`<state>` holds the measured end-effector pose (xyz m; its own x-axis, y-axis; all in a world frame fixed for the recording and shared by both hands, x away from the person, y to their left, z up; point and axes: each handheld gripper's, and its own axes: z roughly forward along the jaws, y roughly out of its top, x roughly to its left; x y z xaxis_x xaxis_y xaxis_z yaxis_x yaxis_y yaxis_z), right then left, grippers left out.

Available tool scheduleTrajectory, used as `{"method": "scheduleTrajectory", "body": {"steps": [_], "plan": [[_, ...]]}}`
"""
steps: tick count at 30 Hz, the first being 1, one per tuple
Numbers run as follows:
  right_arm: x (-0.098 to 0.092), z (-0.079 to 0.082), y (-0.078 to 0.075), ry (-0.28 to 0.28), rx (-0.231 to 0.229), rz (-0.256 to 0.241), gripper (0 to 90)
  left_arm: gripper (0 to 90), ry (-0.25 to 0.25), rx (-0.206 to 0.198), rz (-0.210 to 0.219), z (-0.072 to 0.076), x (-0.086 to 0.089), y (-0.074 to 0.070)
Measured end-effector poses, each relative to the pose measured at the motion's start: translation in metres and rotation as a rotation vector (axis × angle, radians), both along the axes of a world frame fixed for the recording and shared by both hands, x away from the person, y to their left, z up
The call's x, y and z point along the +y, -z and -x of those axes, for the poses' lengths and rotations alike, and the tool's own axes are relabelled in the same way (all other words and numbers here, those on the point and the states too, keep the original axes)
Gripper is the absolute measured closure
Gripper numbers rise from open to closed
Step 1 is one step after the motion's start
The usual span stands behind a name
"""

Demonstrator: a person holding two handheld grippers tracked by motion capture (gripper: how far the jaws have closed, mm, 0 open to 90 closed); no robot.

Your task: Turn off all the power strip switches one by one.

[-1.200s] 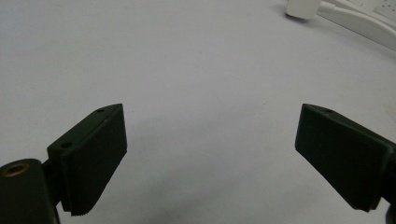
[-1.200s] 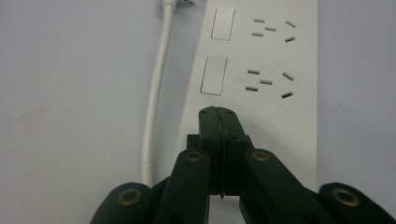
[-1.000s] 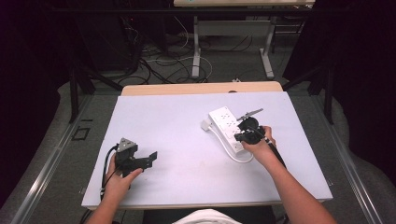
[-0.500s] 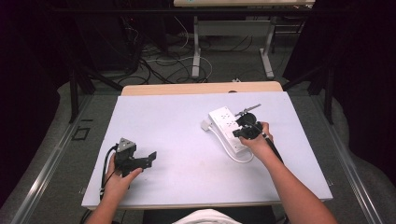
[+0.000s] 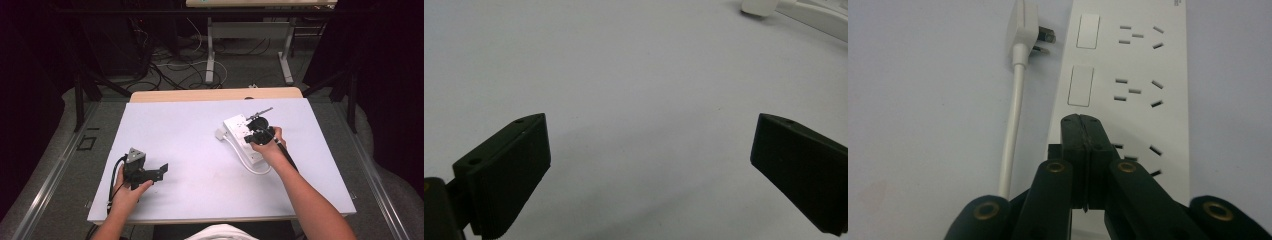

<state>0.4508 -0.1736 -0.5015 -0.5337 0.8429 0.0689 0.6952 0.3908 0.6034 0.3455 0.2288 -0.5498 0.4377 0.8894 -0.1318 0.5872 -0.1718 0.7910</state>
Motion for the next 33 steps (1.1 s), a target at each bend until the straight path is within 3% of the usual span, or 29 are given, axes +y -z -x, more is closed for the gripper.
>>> {"method": "scheduleTrajectory", "body": {"steps": [18,33], "plan": [[0.011,-0.013,0.012,0.012,0.032,0.019,90.0,0.6,0.009,-0.015,0.003,0.0,0.0,0.001],[0.014,-0.013,0.016,0.009,0.018,0.043,90.0,0.6,0.005,-0.015,0.002,0.001,0.0,0.001]]}}
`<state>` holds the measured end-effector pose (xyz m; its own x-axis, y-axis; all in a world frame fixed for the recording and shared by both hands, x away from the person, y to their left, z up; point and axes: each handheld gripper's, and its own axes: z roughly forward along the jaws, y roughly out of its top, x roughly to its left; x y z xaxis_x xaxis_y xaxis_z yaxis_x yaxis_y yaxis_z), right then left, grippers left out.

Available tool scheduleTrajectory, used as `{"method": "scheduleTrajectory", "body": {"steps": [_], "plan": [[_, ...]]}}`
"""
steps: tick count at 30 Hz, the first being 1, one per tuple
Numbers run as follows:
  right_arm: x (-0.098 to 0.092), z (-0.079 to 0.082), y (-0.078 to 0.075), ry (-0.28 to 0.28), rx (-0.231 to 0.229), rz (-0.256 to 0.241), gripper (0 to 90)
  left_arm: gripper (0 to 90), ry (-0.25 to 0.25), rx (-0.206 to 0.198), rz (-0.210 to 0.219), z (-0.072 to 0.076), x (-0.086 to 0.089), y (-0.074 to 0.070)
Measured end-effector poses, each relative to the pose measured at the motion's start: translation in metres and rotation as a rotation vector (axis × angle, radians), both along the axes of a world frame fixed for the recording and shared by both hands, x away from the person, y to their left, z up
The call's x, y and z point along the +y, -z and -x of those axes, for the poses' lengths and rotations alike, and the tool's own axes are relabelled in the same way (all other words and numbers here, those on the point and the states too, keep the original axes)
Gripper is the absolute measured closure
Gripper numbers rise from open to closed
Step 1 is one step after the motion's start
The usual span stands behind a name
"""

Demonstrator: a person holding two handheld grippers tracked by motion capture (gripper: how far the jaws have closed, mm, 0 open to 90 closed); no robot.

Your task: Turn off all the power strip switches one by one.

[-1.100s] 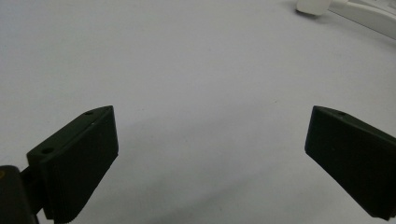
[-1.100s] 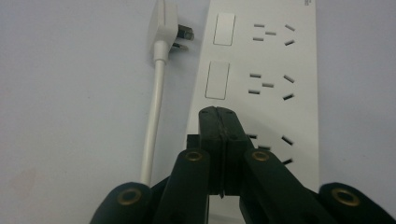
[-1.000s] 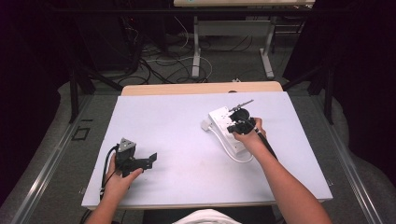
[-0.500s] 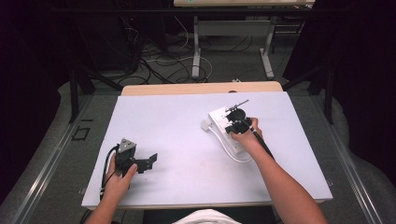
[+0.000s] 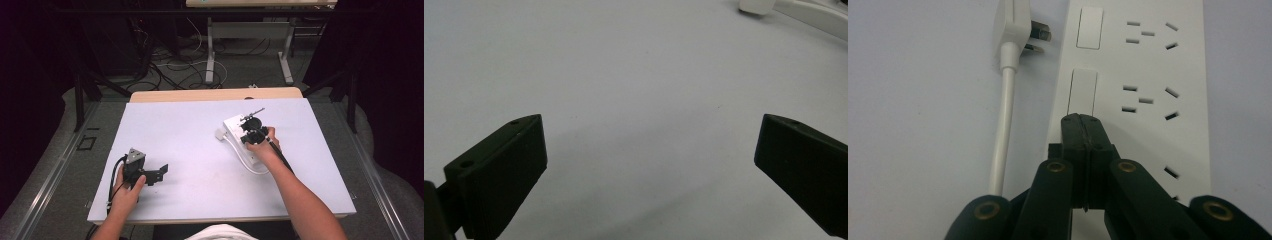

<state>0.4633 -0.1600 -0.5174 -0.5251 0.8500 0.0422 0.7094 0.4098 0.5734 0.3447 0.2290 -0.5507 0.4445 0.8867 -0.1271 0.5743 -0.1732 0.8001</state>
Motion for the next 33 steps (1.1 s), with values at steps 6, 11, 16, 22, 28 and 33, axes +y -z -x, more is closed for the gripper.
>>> {"method": "scheduleTrajectory", "body": {"steps": [6,11,16,22,28,33], "plan": [[-0.0007,-0.0017,0.0022,0.001,-0.003,-0.013,90.0,0.6,0.002,0.001,-0.002,0.0001,-0.0001,0.0001],[-0.001,-0.0023,0.0015,0.019,0.018,-0.018,90.0,0.6,0.003,-0.001,0.002,-0.0001,0.0003,0.0003],[-0.0011,-0.0027,0.0023,0.015,0.004,-0.024,90.0,0.6,0.003,0.001,-0.002,-0.0001,0.0003,0.0003],[-0.0009,-0.0036,0.0005,0.016,0.028,-0.017,90.0,0.6,0.004,0.001,-0.001,-0.0004,0.0002,0.0003],[-0.0003,-0.0064,-0.0012,0.008,0.036,0.0,90.0,0.6,0.005,0.001,-0.001,-0.0005,0.0003,0.0004],[0.0013,-0.0094,-0.0065,0.006,0.034,-0.001,90.0,0.5,0.01,0.01,-0.003,-0.0006,0.0009,0.0]]}}
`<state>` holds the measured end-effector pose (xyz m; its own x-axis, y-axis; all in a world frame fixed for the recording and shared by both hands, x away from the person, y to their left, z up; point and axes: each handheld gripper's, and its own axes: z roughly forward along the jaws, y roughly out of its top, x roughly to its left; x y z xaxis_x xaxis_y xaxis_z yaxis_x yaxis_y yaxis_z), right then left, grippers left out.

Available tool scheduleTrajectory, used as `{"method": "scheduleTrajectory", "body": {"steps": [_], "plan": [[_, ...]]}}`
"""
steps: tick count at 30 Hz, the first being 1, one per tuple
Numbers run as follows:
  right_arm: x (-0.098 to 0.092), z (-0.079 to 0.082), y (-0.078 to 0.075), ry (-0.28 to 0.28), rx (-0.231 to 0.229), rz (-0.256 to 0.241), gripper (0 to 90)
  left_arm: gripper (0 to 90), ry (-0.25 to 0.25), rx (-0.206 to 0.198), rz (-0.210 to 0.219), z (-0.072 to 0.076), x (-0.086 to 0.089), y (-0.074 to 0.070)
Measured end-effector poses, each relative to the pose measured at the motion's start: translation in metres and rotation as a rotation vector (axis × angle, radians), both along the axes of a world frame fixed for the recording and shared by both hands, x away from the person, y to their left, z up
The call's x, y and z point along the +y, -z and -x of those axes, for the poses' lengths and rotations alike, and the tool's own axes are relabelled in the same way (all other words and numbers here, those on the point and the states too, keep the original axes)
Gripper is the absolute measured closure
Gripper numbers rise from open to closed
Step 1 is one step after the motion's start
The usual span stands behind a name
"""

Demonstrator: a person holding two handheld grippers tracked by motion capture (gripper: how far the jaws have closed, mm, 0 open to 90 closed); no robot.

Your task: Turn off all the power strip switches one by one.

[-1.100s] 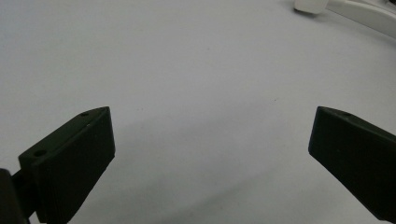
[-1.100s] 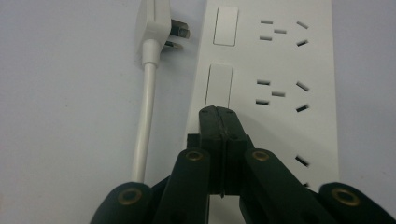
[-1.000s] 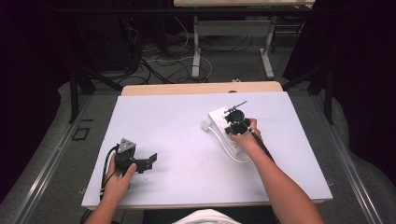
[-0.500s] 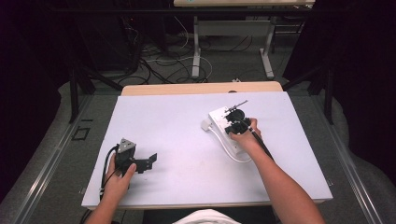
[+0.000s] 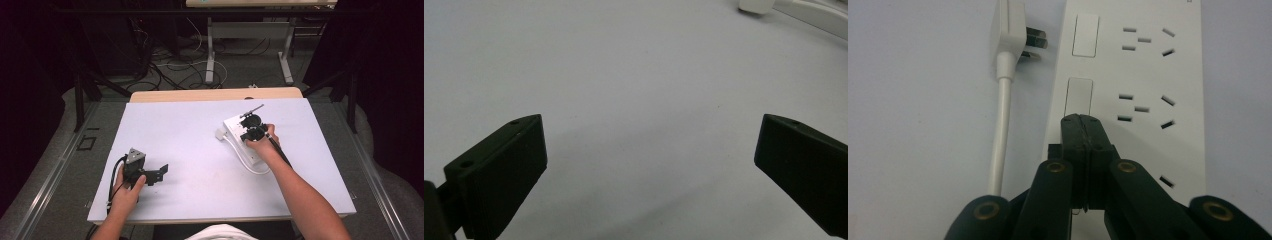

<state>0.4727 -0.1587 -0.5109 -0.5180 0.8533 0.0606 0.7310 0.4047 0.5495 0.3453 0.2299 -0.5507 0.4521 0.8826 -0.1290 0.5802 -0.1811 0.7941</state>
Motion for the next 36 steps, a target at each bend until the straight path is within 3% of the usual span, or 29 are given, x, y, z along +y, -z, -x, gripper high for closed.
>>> {"method": "scheduleTrajectory", "body": {"steps": [8,10,11,16,25,29,34,36], "plan": [[0.0,-0.008,-0.003,0.012,0.004,0.011,90.0,0.6,-0.001,0.001,0.003,0.0,0.0,0.0],[0.0,-0.009,-0.006,0.024,0.032,0.025,90.0,0.6,-0.001,0.002,0.002,0.0,0.0,0.0],[0.001,-0.01,-0.004,0.023,0.009,0.0,90.0,0.5,-0.001,0.002,0.002,0.0,0.0,0.0],[0.002,-0.016,-0.004,0.036,0.009,-0.021,90.0,0.6,-0.002,0.002,0.004,0.0,0.0,0.0],[0.009,-0.023,-0.005,0.047,0.004,-0.018,90.0,0.6,-0.003,-0.003,0.003,-0.001,0.001,0.001],[0.012,-0.028,-0.003,0.023,-0.007,-0.013,90.0,0.6,-0.001,0.0,0.007,-0.001,0.002,0.001],[0.018,-0.03,-0.001,0.039,-0.019,-0.024,90.0,0.5,-0.008,-0.009,0.013,-0.001,0.002,0.001],[0.019,-0.031,0.0,0.05,-0.004,-0.015,90.0,0.5,-0.007,-0.006,0.012,-0.001,0.002,0.001]]}}
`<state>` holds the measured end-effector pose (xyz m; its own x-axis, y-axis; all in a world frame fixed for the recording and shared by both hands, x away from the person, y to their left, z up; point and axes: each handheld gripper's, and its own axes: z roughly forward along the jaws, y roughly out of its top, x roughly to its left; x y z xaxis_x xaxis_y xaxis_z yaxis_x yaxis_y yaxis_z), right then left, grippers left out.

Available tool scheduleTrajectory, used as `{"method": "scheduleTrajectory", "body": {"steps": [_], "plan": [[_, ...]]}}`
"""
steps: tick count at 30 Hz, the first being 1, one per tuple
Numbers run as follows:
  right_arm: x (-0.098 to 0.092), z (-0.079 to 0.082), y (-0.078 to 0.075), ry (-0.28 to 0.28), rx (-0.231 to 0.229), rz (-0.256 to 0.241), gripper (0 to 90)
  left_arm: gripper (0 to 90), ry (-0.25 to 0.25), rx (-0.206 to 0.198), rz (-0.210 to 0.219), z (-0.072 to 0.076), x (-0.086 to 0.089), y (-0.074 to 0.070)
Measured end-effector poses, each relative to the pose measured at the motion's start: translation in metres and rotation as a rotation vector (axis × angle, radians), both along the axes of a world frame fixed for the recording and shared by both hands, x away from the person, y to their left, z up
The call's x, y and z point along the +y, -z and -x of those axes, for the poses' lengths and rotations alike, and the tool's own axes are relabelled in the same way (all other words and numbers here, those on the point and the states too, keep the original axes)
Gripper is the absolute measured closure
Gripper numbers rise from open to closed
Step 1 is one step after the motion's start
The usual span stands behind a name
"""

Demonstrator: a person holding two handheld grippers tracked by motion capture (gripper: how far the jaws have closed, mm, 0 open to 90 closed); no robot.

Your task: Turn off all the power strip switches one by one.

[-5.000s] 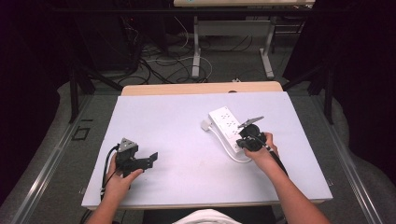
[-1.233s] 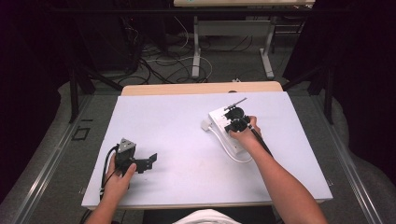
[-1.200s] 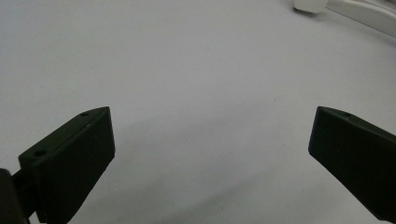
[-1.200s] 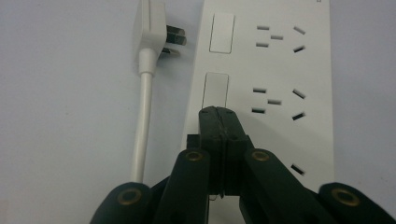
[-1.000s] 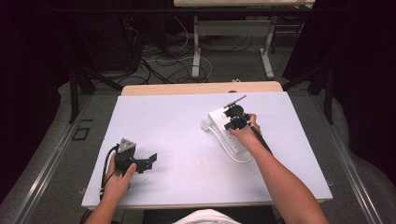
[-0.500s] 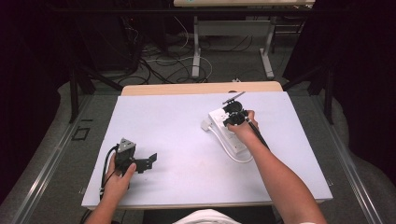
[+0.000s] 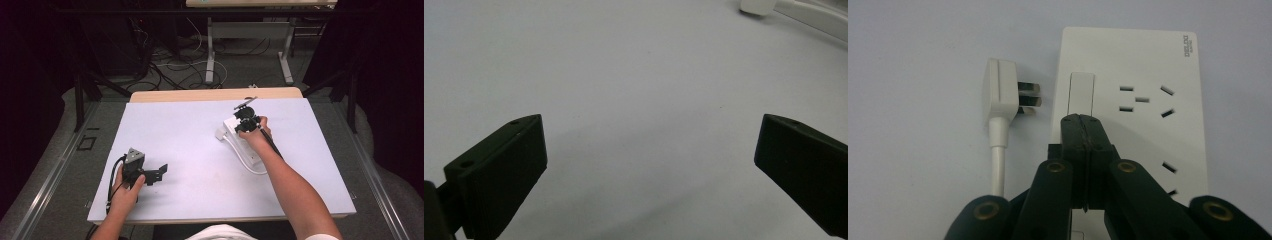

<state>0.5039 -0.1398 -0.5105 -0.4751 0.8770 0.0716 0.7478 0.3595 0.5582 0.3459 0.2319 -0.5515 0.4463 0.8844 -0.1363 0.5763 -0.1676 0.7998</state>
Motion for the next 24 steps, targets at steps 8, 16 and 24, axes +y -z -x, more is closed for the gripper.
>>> {"method": "scheduleTrajectory", "body": {"steps": [8,16,24], "plan": [[-0.0011,-0.002,0.0041,-0.013,-0.002,0.016,90.0,0.6,0.006,0.008,-0.005,0.0001,0.0003,-0.0005],[0.0014,-0.0014,0.0046,0.007,0.003,0.005,90.0,0.6,0.003,0.001,-0.004,0.0001,-0.0006,0.0002],[-0.0009,-0.0021,0.0055,-0.011,-0.015,0.0,90.0,0.6,0.004,-0.002,-0.005,0.0,-0.0006,0.0002]]}}
